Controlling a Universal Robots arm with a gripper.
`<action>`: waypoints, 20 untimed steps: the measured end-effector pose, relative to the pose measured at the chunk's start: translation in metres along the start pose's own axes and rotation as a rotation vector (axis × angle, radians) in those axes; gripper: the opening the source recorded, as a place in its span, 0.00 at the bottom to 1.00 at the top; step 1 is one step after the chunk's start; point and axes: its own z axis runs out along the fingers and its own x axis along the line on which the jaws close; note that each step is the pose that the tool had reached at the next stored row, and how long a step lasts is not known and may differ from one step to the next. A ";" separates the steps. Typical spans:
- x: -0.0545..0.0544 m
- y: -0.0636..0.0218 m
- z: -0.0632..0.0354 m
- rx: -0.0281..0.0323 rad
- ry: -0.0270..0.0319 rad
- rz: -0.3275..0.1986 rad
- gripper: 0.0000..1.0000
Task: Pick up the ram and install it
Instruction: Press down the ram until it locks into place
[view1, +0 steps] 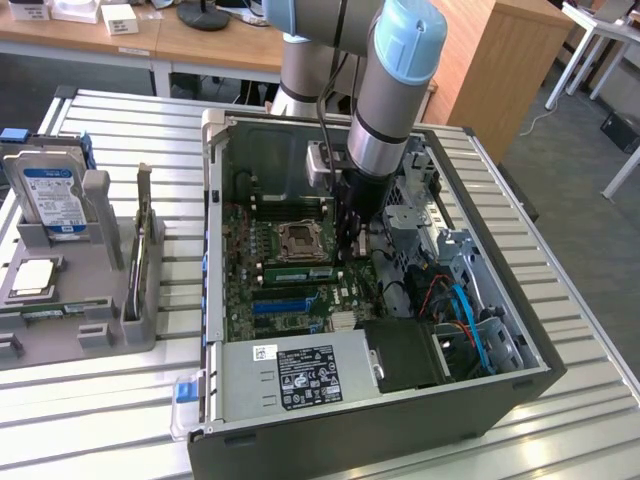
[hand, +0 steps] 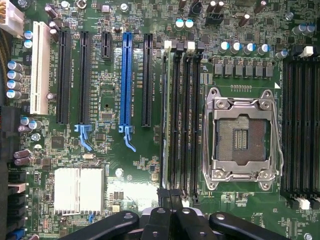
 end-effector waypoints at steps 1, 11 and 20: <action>0.000 0.0000 0.0000 0.0000 -0.0001 0.000 0.11; -0.002 0.0000 0.0014 0.0001 -0.0003 0.000 0.11; -0.002 0.0000 0.0025 0.0001 -0.0003 0.000 0.11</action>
